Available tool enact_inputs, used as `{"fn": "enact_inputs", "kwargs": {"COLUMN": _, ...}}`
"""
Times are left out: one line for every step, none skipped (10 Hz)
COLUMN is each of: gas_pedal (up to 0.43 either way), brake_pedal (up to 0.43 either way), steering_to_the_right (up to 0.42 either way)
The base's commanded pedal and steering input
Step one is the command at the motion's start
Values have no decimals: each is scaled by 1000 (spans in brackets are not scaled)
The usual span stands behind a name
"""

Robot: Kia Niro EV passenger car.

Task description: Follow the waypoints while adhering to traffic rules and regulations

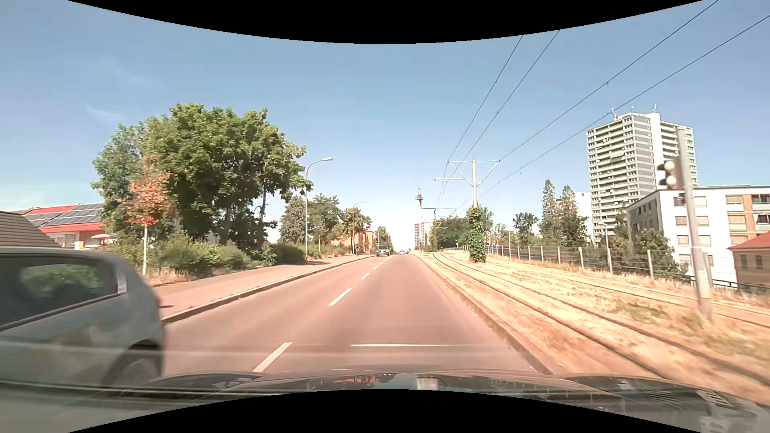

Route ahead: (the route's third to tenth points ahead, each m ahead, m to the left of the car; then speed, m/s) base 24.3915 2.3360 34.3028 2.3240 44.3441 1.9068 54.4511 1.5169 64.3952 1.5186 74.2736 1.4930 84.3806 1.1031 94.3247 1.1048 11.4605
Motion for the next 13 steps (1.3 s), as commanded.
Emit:
{"fn": "enact_inputs", "kwargs": {"gas_pedal": 209, "brake_pedal": 0, "steering_to_the_right": 5}}
{"fn": "enact_inputs", "kwargs": {"gas_pedal": 209, "brake_pedal": 0, "steering_to_the_right": 5}}
{"fn": "enact_inputs", "kwargs": {"gas_pedal": 209, "brake_pedal": 0, "steering_to_the_right": 5}}
{"fn": "enact_inputs", "kwargs": {"gas_pedal": 209, "brake_pedal": 0, "steering_to_the_right": 5}}
{"fn": "enact_inputs", "kwargs": {"gas_pedal": 209, "brake_pedal": 0, "steering_to_the_right": 5}}
{"fn": "enact_inputs", "kwargs": {"gas_pedal": 209, "brake_pedal": 0, "steering_to_the_right": 5}}
{"fn": "enact_inputs", "kwargs": {"gas_pedal": 209, "brake_pedal": 0, "steering_to_the_right": 5}}
{"fn": "enact_inputs", "kwargs": {"gas_pedal": 209, "brake_pedal": 0, "steering_to_the_right": 5}}
{"fn": "enact_inputs", "kwargs": {"gas_pedal": 209, "brake_pedal": 0, "steering_to_the_right": 5}}
{"fn": "enact_inputs", "kwargs": {"gas_pedal": 209, "brake_pedal": 0, "steering_to_the_right": 5}}
{"fn": "enact_inputs", "kwargs": {"gas_pedal": 209, "brake_pedal": 0, "steering_to_the_right": 4}}
{"fn": "enact_inputs", "kwargs": {"gas_pedal": 209, "brake_pedal": 0, "steering_to_the_right": 4}}
{"fn": "enact_inputs", "kwargs": {"gas_pedal": 209, "brake_pedal": 0, "steering_to_the_right": 4}}
